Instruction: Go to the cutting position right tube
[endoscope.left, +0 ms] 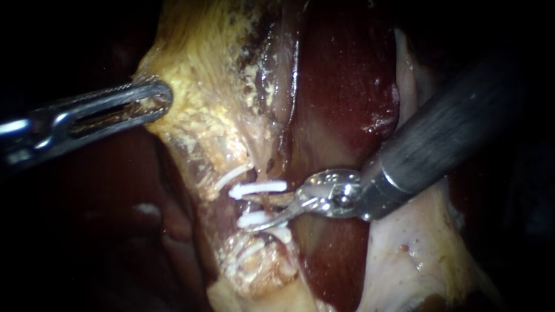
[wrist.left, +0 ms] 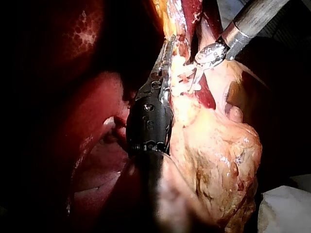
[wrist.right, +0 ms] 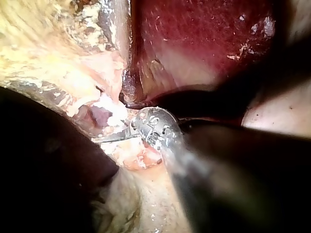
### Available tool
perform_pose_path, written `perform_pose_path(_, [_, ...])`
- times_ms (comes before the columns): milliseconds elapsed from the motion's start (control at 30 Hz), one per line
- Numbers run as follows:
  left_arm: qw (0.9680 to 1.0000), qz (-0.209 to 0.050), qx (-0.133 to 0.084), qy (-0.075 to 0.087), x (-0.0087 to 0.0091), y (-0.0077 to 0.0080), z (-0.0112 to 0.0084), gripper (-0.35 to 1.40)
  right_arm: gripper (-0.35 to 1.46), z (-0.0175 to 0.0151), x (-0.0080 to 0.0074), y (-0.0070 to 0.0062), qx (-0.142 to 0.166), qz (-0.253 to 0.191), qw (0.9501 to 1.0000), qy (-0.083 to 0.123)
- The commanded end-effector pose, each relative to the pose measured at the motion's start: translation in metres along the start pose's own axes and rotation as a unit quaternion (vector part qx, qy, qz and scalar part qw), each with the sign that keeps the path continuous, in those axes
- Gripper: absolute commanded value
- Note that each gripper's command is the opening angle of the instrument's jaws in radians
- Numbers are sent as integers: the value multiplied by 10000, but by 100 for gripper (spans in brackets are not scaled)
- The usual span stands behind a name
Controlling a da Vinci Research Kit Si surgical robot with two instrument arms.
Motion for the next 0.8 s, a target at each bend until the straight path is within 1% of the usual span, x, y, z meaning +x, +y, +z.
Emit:
perform_pose_path(33, [10000, 0, 1, 0, 1, 0, 1, -35, 124, 1, 0, 0, -22, 47, 10000, 8])
perform_pose_path(167, [10000, 0, -1, -1, 1, 0, 2, -35, 124, 3, 2, 1, -47, 81, 10000, 19])
perform_pose_path(433, [10000, 0, -5, -3, 1, -1, 3, -35, 117, 2, 2, 5, -54, 175, 9998, 26])
perform_pose_path(800, [10000, 0, -5, -3, 1, -1, 3, -35, 117, 2, 2, 5, -53, 174, 9998, 25])
